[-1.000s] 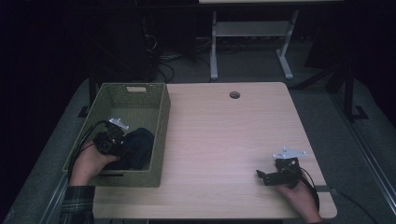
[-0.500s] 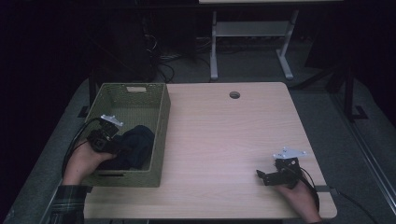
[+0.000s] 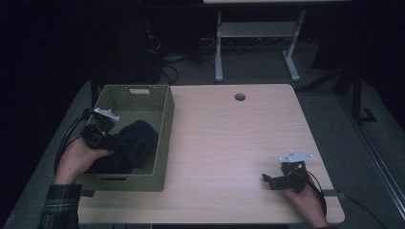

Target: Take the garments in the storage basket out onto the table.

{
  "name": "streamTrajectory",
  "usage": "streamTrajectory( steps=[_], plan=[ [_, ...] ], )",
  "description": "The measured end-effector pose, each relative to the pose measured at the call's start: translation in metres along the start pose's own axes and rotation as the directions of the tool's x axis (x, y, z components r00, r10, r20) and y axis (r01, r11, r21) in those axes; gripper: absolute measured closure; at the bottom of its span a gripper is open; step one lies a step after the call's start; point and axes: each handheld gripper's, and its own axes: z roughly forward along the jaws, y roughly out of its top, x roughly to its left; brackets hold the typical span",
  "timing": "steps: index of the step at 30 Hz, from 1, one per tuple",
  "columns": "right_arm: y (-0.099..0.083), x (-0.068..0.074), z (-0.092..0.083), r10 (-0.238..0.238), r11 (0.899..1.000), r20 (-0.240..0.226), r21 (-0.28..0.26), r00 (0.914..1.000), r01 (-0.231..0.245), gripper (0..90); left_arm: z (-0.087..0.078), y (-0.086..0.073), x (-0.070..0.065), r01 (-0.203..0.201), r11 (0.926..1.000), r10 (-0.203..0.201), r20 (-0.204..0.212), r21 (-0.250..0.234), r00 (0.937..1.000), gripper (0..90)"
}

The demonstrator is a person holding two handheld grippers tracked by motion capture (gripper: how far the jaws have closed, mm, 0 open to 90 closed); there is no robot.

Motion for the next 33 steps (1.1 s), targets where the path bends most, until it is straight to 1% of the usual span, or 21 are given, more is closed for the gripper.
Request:
streamTrajectory(
  steps=[6,7,10,11,13,14,17,20,21,22,23,26,33],
  plan=[
    [0.0,0.0,0.0,0.0,1.0,0.0,0.0,1.0,0.0,0.7,-0.009,0.009,-0.002,-0.006,1.0,0.006,-0.003,0.001,1.0,66.7],
    [0.0,0.0,0.0,0.0,1.0,0.0,0.0,1.0,0.0,0.7,-0.013,0.013,-0.002,-0.013,0.9999,0.013,-0.008,0.004,0.9999,66.7],
    [0.0,0.0,0.0,-0.001,1.0,0.0,0.0,1.0,0.001,0.7,-0.019,0.018,-0.003,-0.026,0.9996,0.026,-0.018,0.009,0.9995,66.6],
    [0.0,0.0,0.0,0.0,1.0,0.0,0.0,1.0,0.0,0.7,-0.02,0.019,-0.004,-0.019,0.9998,0.019,-0.019,-0.001,0.9996,66.6],
    [0.0,0.0,0.0,0.0,1.0,0.0,0.0,1.0,0.0,0.7,-0.024,0.022,-0.004,-0.03,0.9995,0.031,-0.025,0.006,0.9992,66.6],
    [0.0,0.0,0.0,0.0,1.0,0.0,0.0,1.0,0.0,0.7,-0.026,0.023,-0.005,-0.025,0.9997,0.025,-0.027,0.001,0.9993,66.6],
    [0.0,0.0,0.0,0.0,1.0,0.0,0.0,1.0,0.0,0.7,-0.033,0.027,-0.005,-0.035,0.9994,0.035,-0.032,0.002,0.9989,66.6],
    [0.0,0.0,0.0,0.0,1.0,0.0,0.0,1.0,0.0,0.7,-0.037,0.029,-0.006,-0.037,0.9993,0.037,-0.03,-0.004,0.9989,66.6],
    [0.0,0.0,0.0,0.0,1.0,0.0,0.0,1.0,0.0,0.7,-0.041,0.031,-0.007,-0.034,0.9993,0.034,-0.03,-0.015,0.999,66.6],
    [0.0,0.0,0.0,0.0,1.0,0.0,0.0,1.0,0.0,0.7,-0.043,0.032,-0.007,-0.039,0.9992,0.039,-0.031,-0.012,0.9988,66.6],
    [0.0,0.0,0.0,0.0,1.0,0.0,0.0,1.0,0.0,0.7,-0.044,0.034,-0.007,-0.036,0.9991,0.035,-0.031,-0.021,0.9989,66.6],
    [0.0,0.0,0.0,0.0,1.0,0.0,0.0,1.0,0.0,0.7,-0.052,0.039,-0.009,-0.051,0.9982,0.051,-0.024,-0.029,0.9984,66.7],
    [0.0,0.0,0.0,0.001,1.0,0.0,0.0,1.0,-0.001,0.7,-0.063,0.049,-0.014,-0.064,0.9968,0.063,-0.023,-0.047,0.9977,66.7]
  ],
)
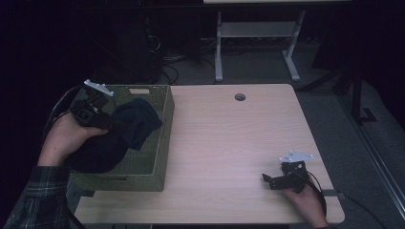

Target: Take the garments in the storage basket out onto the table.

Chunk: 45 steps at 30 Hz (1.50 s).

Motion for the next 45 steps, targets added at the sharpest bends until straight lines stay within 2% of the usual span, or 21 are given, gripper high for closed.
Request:
streamTrajectory(
  steps=[9,25,31,45],
  plan=[
    [0.0,0.0,0.0,0.0,1.0,0.0,0.0,1.0,0.0,0.7,-0.008,0.014,-0.003,-0.024,0.9997,0.024,0.006,-0.005,0.9997,66.8],
    [0.0,0.0,0.0,0.0,1.0,0.0,0.0,1.0,0.0,0.7,-0.013,0.046,-0.019,-0.067,0.9974,0.067,0.025,-0.028,0.9974,66.8],
    [0.0,0.0,0.0,0.0,1.0,0.0,0.0,1.0,0.0,0.7,-0.01,0.058,-0.028,-0.084,0.9956,0.086,0.049,-0.041,0.9951,66.9],
    [0.0,0.0,0.0,0.001,1.0,0.0,-0.002,1.0,-0.001,0.6,-0.004,0.091,-0.054,-0.142,0.9881,0.146,0.064,-0.06,0.9873,67.3]
  ],
)
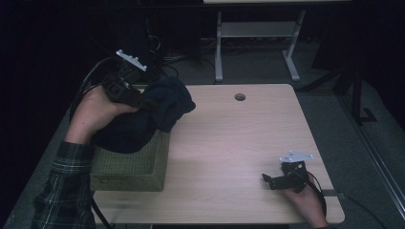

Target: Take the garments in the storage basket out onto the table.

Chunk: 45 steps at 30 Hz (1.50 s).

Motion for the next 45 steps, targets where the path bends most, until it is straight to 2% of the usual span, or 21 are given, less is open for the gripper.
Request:
streamTrajectory(
  steps=[16,21,37,45],
  plan=[
    [0.0,0.0,0.0,0.003,1.0,0.004,0.001,1.0,-0.003,0.7,0.02,0.039,-0.024,-0.063,0.998,0.063,0.04,0.005,0.9972,67.4],
    [0.0,0.0,0.0,0.003,1.0,0.004,0.001,1.0,-0.003,0.7,0.032,0.05,-0.033,-0.073,0.9973,0.072,0.057,0.004,0.9958,67.4],
    [0.0,0.0,0.0,0.003,1.0,0.001,0.001,1.0,-0.003,0.6,0.074,0.083,-0.063,-0.136,0.9906,0.133,0.113,0.016,0.9847,67.4],
    [0.0,0.0,0.0,-0.003,1.0,-0.001,0.001,1.0,0.003,0.7,0.095,0.094,-0.079,-0.15,0.9885,0.146,0.138,0.019,0.9796,67.4]
  ],
)
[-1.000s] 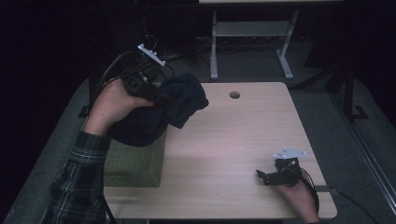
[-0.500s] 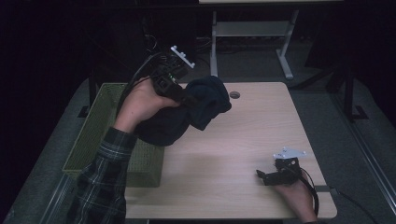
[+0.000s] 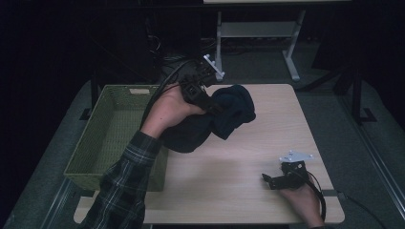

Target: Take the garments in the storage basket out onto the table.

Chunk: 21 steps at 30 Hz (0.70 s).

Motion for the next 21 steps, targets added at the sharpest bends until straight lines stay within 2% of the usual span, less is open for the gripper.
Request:
streamTrajectory(
  steps=[5,10,14,16,21],
  plan=[
    [0.0,0.0,0.0,0.0,1.0,0.0,0.0,1.0,0.0,0.7,0.014,0.007,-0.005,-0.008,1.0,0.007,0.016,0.002,0.9998,67.4],
    [0.0,0.0,0.0,0.001,1.0,0.001,0.0,1.0,-0.001,0.7,0.03,0.011,-0.01,0.011,0.9999,-0.011,0.031,-0.007,0.9995,67.4],
    [0.0,0.0,0.0,0.001,1.0,0.001,-0.001,1.0,-0.001,0.7,0.044,0.013,-0.012,-0.002,0.9999,0.001,0.054,0.012,0.9985,67.4],
    [0.0,0.0,0.0,0.0,1.0,0.0,-0.001,1.0,0.0,0.7,0.051,0.014,-0.015,0.009,0.9999,-0.009,0.066,0.005,0.9978,67.4],
    [0.0,0.0,0.0,0.0,1.0,0.001,-0.001,1.0,0.0,0.7,0.069,0.016,-0.017,0.006,0.9998,-0.008,0.09,0.019,0.9959,67.4]
  ],
)
